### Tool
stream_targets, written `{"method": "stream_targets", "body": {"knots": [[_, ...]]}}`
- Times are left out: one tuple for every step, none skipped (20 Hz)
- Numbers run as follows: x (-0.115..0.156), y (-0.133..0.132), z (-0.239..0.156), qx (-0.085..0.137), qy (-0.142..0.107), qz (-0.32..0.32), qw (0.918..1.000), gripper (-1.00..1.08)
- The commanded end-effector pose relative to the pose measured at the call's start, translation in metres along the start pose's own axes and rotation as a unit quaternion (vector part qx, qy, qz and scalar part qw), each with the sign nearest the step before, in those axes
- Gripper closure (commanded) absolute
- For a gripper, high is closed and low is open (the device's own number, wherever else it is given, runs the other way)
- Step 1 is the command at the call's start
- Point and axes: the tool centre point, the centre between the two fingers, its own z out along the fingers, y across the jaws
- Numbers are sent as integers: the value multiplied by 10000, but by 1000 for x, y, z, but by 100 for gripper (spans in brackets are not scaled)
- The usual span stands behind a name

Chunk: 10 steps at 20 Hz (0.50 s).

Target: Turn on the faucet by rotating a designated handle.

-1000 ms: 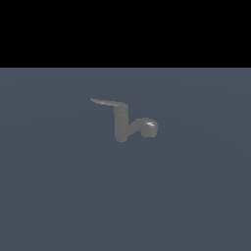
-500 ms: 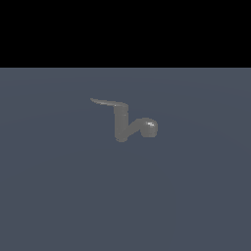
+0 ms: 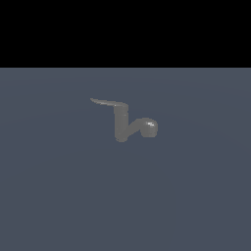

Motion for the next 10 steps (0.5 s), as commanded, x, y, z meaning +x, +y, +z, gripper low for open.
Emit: {"method": "stream_targets", "body": {"knots": [[15,-13,15,49,-60,338,9994,108],[21,-18,21,60,-81,473,9988,108],[26,-22,27,69,-101,608,9981,108],[32,-27,34,75,-119,743,9971,108],[37,-32,41,78,-135,880,9960,108],[42,-37,48,79,-149,1016,9947,108],[48,-41,55,78,-162,1153,9932,108],[53,-46,62,74,-173,1289,9915,108],[58,-50,69,68,-181,1426,9896,108],[63,-55,77,61,-187,1563,9875,108]]}}
